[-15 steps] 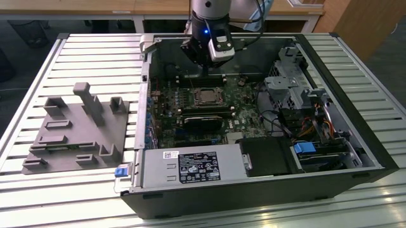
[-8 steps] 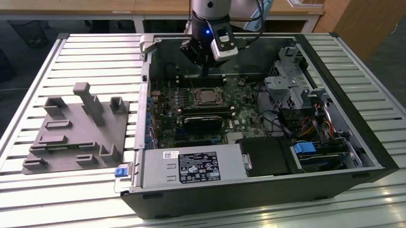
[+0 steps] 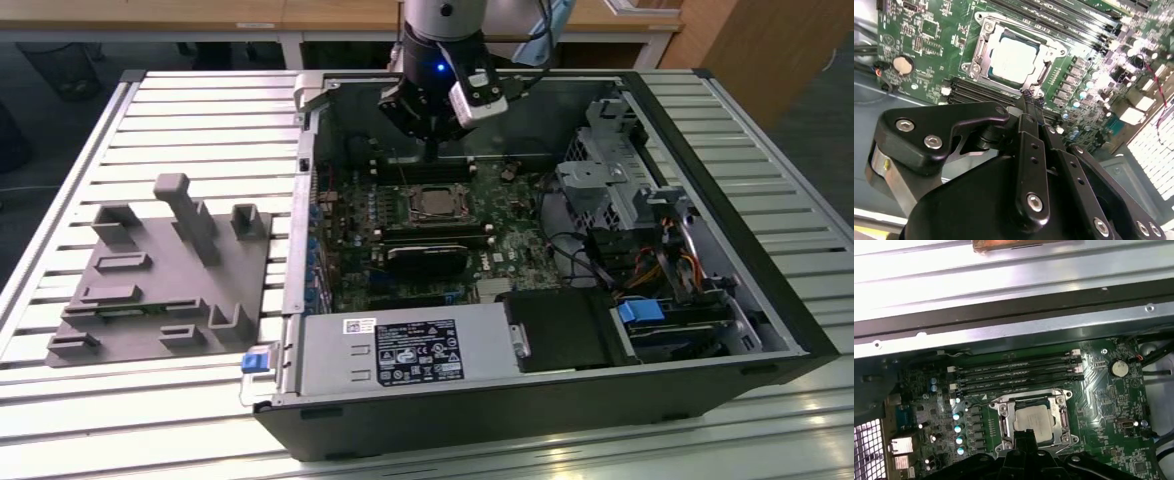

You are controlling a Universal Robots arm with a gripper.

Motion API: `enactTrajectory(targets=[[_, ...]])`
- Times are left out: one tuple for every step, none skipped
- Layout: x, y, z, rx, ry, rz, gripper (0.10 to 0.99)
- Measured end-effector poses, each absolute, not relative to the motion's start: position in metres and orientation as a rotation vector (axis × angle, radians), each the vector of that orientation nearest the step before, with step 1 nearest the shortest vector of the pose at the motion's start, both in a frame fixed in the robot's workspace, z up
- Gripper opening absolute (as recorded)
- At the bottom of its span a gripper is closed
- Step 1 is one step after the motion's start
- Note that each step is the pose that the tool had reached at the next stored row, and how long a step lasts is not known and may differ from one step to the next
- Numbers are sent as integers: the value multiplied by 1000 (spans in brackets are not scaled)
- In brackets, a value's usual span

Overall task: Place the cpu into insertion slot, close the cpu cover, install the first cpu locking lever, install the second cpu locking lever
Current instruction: 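Install the first cpu locking lever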

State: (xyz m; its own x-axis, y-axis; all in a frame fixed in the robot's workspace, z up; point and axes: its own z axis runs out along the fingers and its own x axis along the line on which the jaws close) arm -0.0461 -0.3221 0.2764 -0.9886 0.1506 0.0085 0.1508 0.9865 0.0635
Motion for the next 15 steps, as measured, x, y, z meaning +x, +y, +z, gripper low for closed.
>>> enactTrajectory(targets=[[-46,-322,276,-218,-3128,-100,106],[-46,-322,276,-198,-3129,-100,106],[-46,-322,276,-179,-3130,-100,106],[-46,-322,276,-161,-3131,-100,106],[-46,-322,276,-144,-3131,-100,106],[-46,-322,276,-124,-3132,-100,106],[-46,-322,276,-106,-3132,-100,106],[-46,-322,276,-85,-3132,-100,106],[-46,-322,276,-61,-3132,-100,106],[-46,-322,276,-36,-3132,-100,106],[-46,-322,276,-12,-3132,-100,106],[-46,-322,276,13,-3131,-100,106],[-46,-322,276,33,-3131,-99,106],[-47,-322,276,45,-3130,-100,106],[-47,-322,276,51,-3131,-100,106]])
